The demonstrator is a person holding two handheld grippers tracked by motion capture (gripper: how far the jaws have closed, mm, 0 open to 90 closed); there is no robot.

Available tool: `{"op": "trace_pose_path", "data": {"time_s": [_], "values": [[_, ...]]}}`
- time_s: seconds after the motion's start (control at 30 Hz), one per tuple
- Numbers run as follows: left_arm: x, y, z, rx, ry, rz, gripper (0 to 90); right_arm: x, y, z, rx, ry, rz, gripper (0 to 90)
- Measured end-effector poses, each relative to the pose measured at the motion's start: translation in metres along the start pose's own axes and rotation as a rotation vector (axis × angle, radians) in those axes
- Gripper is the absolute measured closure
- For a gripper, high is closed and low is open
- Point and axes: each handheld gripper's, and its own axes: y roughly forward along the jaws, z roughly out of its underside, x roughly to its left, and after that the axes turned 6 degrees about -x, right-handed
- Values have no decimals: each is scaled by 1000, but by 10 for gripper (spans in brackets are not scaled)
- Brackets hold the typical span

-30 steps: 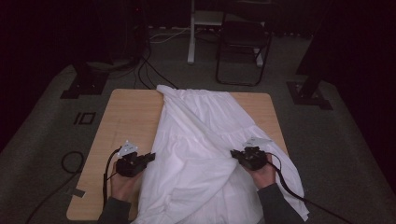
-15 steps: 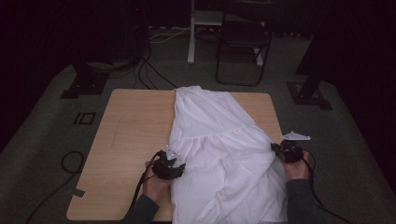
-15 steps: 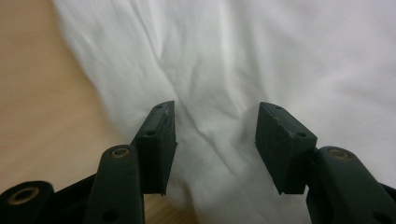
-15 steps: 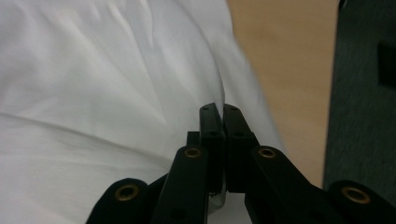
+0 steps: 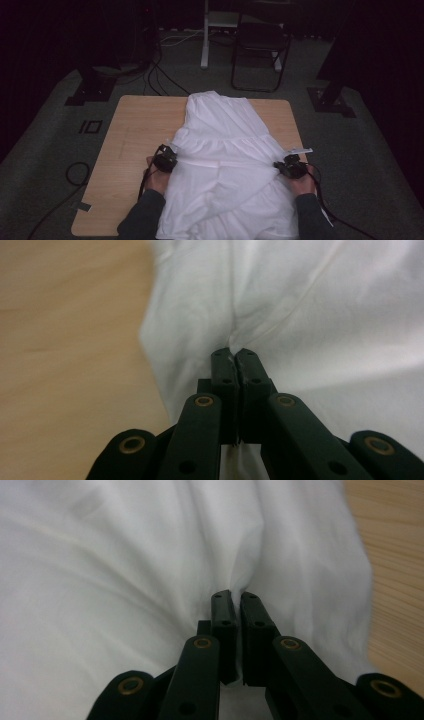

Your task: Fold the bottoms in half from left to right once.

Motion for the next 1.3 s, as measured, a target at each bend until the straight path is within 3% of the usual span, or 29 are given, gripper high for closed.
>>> {"op": "trace_pose_path", "data": {"time_s": [0.03, 0.07, 0.1, 0.13, 0.17, 0.23, 0.3, 0.4, 0.43, 0.47, 0.5, 0.53, 0.6, 0.63, 0.7, 0.73, 0.77, 0.8, 0.83, 0.87, 0.93, 1.0, 1.03, 1.07, 1.17, 1.2, 1.23, 1.27, 1.3], "values": [[15, 9, -4, 30, 0, -80, 885, 16, 11, -9, 3, -30, -35, 859], [15, 9, -4, 30, 0, -80, 885, 16, 11, -9, 3, -30, -35, 859], [43, 24, -8, 65, -44, -138, 884, 28, 20, -18, 10, -53, -53, 857], [43, 24, -8, 65, -44, -138, 884, 32, 24, -21, 11, -53, -68, 854], [61, 31, -10, 80, -104, -157, 884, 37, 29, -25, 13, -51, -91, 849], [70, 37, -13, 94, -103, -170, 884, 45, 37, -31, 11, -59, -114, 851], [73, 41, -17, 102, -100, -181, 884, 50, 42, -38, 19, -81, -103, 852], [73, 40, -17, 93, -116, -155, 875, 45, 45, -45, 11, -86, -24, 878], [68, 36, -15, 50, -106, -91, 848, 40, 45, -47, 4, -71, 35, 884], [68, 36, -15, 50, -106, -91, 810, 40, 45, -47, 4, -71, 35, 884], [63, 29, -13, 25, -86, -62, 810, 36, 45, -47, 5, -59, 65, 884], [61, 23, -11, -1, -92, -29, 672, 27, 46, -45, 19, -29, 102, 768], [56, 0, -1, -64, -101, 27, 608, 26, 39, -46, 1, -16, 111, 651], [56, 0, -1, -64, -101, 27, 590, 26, 39, -46, 1, -16, 111, 651], [56, -17, 7, -88, -113, 54, 566, 33, 29, -48, -43, -36, 103, 579], [56, -26, 11, -105, -129, 58, 543, 43, 21, -53, -85, -65, 79, 542], [56, -33, 15, -115, -144, 70, 543, 43, 21, -53, -85, -65, 79, 542], [56, -46, 22, -117, -154, 87, 515, 54, 17, -60, -122, -82, 25, 525], [56, -46, 22, -117, -154, 87, 507, 54, 17, -60, -122, -82, 25, 525], [55, -51, 27, -113, -161, 98, 502, 66, 17, -66, -143, -92, -37, 505], [53, -61, 38, -103, -177, 122, 494, 71, 18, -69, -154, -105, -60, 498], [49, -70, 57, -83, -195, 161, 481, 83, 29, -73, -135, -125, -111, 461], [49, -70, 57, -83, -195, 161, 479, 83, 29, -73, -135, -125, -111, 461], [45, -73, 68, -72, -213, 198, 477, 85, 39, -73, -101, -111, -125, 448], [43, -75, 76, -53, -214, 207, 462, 85, 49, -71, -65, -101, -143, 434], [42, -74, 79, -47, -227, 223, 462, 84, 56, -67, -22, -102, -152, 526], [40, -72, 82, -39, -244, 245, 462, 84, 56, -67, -22, -102, -152, 526], [35, -70, 85, -39, -220, 280, 516, 83, 54, -63, -6, -111, -186, 750], [35, -70, 85, -39, -220, 280, 679, 83, 54, -63, -6, -111, -186, 750]]}}
